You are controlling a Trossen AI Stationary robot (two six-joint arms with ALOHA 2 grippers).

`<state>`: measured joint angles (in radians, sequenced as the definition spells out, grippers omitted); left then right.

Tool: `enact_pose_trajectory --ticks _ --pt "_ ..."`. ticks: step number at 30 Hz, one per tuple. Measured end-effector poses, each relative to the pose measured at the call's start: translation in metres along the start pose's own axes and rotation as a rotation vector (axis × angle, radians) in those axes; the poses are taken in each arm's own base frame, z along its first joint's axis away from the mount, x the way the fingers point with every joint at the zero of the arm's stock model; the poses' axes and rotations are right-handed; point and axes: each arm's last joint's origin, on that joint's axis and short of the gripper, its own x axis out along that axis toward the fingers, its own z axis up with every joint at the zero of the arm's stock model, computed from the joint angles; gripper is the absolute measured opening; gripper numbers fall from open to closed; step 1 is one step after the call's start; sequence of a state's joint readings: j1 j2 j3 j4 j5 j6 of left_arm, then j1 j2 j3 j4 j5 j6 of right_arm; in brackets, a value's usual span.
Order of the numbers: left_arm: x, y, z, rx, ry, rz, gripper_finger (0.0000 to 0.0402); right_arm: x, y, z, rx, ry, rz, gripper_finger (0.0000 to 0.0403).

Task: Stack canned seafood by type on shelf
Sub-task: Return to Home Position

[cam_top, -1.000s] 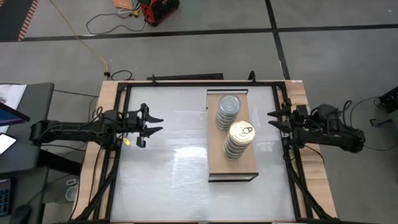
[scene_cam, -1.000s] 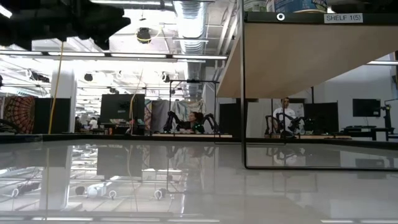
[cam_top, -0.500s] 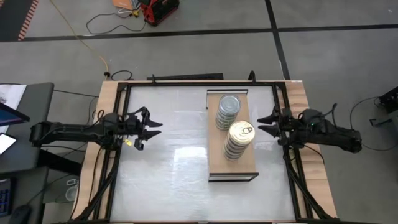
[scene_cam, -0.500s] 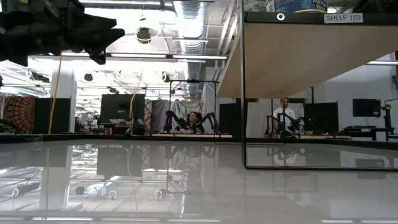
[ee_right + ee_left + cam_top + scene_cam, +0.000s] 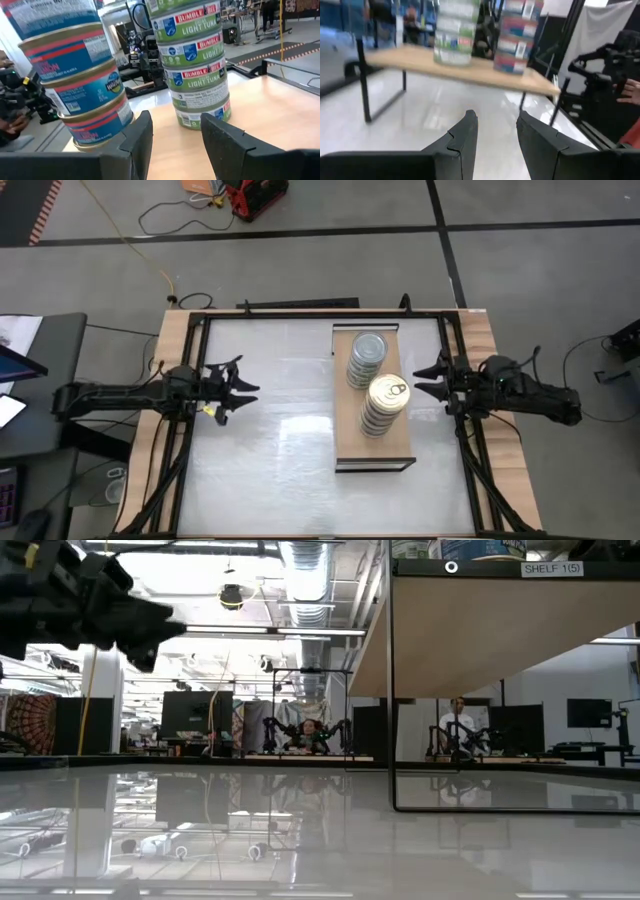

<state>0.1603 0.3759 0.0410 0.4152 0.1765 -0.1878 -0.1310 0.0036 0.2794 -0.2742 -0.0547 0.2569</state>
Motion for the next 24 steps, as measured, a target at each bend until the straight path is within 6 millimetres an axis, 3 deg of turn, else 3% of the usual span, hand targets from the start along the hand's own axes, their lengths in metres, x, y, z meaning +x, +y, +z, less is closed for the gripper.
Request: enact_pose_trajectory --ticks 24 --pt "-0.008 0.005 -0.036 -0.129 0.368 0.064 0.0128 -0.001 -0.003 -0.013 0.005 0.138 -0.036 0.0193"
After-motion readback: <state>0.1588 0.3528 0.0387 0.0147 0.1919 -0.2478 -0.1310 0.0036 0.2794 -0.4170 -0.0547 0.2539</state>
